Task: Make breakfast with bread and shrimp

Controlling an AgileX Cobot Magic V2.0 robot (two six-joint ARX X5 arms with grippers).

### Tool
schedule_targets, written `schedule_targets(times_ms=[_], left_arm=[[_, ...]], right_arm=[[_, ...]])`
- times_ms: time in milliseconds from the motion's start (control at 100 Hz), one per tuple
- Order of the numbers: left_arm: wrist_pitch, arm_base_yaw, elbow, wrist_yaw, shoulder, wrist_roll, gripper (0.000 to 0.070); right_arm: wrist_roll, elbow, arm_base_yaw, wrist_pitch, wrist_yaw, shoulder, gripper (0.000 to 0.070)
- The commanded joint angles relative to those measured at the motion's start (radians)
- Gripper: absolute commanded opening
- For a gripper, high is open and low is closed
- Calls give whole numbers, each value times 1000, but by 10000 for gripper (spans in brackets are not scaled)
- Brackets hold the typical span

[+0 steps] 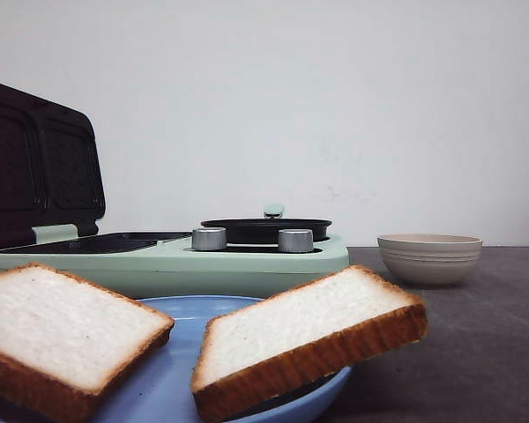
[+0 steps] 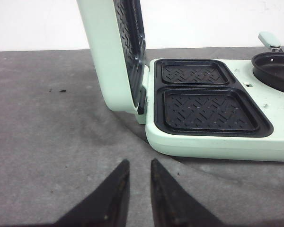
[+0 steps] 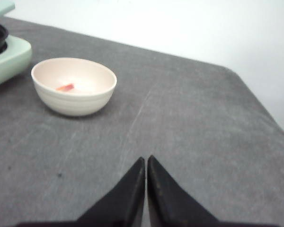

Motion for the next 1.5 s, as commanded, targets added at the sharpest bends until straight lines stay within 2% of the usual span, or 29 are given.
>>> schedule_targets(times_ms=[0,650,800,1490], left_arm=[[-9,0,-16,2,-1,9,0],[-9,0,-16,2,-1,4,0],[-9,0,-16,2,-1,-37,0],[-9,0,-16,2,-1,-61,0]], right_arm=[[31,-3,-1,27,-2,0,0],[49,-3,-1,23,-1,0,0],[49,-3,-1,6,-1,0,0],[75,-3,-1,-6,-1,0,0]])
